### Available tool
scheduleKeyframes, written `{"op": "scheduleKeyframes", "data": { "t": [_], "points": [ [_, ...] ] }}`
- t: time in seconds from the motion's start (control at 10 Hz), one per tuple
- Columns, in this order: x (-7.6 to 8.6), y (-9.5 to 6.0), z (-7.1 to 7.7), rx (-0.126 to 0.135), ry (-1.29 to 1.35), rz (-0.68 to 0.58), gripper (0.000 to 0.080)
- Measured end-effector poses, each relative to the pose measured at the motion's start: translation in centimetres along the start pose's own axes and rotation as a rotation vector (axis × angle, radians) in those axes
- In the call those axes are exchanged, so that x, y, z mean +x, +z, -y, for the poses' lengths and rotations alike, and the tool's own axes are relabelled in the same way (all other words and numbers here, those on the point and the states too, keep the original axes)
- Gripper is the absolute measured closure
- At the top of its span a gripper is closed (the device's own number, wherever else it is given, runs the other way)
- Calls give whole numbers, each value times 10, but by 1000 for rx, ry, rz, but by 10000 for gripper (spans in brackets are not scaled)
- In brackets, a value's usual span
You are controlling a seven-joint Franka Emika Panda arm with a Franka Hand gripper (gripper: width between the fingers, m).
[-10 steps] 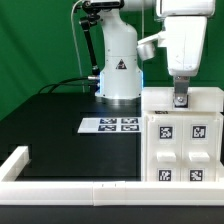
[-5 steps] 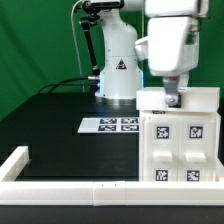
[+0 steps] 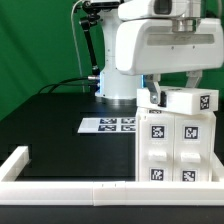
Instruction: Assemble cabinet
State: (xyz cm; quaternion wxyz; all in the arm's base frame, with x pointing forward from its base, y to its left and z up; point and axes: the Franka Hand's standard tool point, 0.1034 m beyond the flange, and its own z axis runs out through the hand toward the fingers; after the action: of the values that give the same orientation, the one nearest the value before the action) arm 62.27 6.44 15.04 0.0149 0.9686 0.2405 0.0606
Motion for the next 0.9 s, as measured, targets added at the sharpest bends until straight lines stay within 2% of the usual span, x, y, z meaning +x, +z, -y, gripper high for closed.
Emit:
{"op": "scheduleKeyframes", "data": {
  "t": [0.3, 0.8, 0.9],
  "points": [
    [1, 0, 4, 8, 269, -4, 244],
    [2, 1, 5, 12, 565, -3, 243],
    [2, 1, 6, 21, 659, -3, 243]
  ]
}}
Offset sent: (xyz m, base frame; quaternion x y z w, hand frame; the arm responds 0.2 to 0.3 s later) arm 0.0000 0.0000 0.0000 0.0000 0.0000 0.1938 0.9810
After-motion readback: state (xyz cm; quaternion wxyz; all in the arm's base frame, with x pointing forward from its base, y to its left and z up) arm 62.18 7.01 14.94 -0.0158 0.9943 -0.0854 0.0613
